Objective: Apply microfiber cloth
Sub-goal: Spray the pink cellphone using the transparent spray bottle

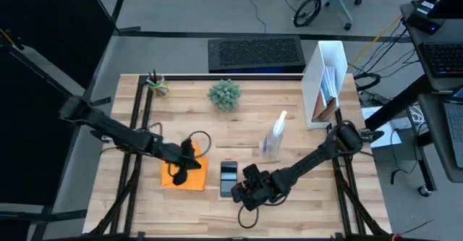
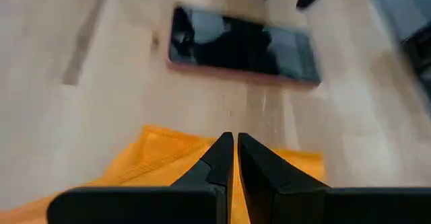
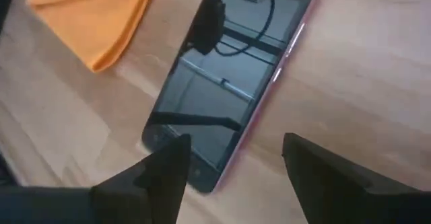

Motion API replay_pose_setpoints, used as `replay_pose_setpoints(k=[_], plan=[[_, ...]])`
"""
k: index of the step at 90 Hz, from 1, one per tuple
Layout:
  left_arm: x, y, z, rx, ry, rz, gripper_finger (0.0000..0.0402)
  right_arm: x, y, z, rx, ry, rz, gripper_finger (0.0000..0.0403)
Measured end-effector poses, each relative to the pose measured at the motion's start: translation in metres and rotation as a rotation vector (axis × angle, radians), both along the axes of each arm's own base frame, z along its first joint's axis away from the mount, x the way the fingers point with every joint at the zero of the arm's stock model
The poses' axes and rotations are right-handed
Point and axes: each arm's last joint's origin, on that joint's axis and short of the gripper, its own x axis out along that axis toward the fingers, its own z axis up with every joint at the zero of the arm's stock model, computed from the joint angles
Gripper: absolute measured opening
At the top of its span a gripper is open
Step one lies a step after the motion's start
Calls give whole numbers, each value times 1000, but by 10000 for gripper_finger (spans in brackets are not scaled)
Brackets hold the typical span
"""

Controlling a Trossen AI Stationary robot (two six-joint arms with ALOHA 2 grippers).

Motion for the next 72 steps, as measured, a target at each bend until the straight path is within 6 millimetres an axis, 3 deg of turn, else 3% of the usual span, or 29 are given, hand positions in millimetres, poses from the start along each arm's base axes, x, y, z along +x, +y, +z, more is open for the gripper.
replay_pose_setpoints(k=[14,35,58,72], plan=[[13,-14,-18,54,81,-58,8,5,-1,-12,8,1,-24,220],[37,-37,-29,91,11,-152,8,8,0,-22,14,-19,-55,219],[54,-43,-37,142,0,-141,8,13,2,-29,-3,-50,-38,219],[56,-41,-31,182,2,-162,8,13,2,-30,-17,-52,-20,219]])
